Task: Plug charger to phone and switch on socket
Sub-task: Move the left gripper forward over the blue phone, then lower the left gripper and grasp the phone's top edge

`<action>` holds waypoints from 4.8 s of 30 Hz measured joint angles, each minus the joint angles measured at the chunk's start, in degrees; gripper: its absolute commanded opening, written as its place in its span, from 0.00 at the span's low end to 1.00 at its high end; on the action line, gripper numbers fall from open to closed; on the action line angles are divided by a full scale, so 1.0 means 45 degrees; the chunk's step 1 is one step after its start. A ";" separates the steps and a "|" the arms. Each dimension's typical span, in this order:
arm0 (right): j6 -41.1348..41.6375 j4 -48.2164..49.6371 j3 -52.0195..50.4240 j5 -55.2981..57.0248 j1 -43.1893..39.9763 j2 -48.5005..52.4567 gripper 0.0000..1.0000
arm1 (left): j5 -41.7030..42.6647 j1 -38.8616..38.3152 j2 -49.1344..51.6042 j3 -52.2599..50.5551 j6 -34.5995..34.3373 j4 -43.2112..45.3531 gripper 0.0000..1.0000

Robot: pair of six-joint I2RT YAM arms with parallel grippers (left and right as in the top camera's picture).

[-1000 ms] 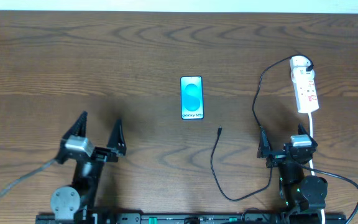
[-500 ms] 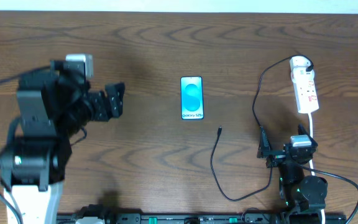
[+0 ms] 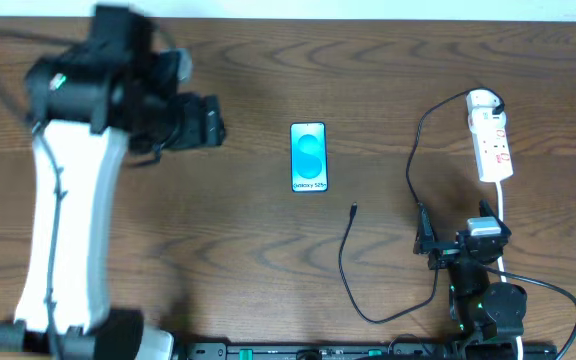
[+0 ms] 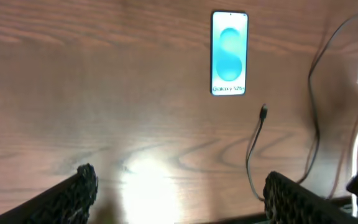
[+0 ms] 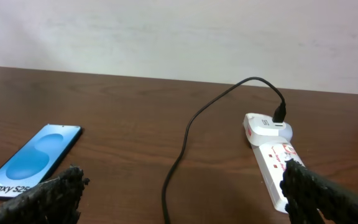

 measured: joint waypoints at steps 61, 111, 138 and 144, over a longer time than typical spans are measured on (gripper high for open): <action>0.0000 0.0000 0.0000 0.0000 0.0005 0.0000 0.99 | -0.2603 -0.4702 0.8995 0.0952 -0.4809 0.5061 0.88; 0.0000 0.0000 0.0000 0.0000 0.0005 0.0000 0.99 | -0.2900 -0.5236 0.9758 0.0345 -0.4940 0.6178 0.88; 0.0000 0.0000 0.0000 -0.0005 0.0005 0.0000 0.99 | -0.3215 -0.5236 0.9758 0.0345 -0.4945 0.6023 0.87; 0.0000 0.0000 0.0000 -0.0005 0.0005 0.0000 0.99 | -0.3201 -0.5246 0.9758 0.0345 -0.4983 0.6018 0.73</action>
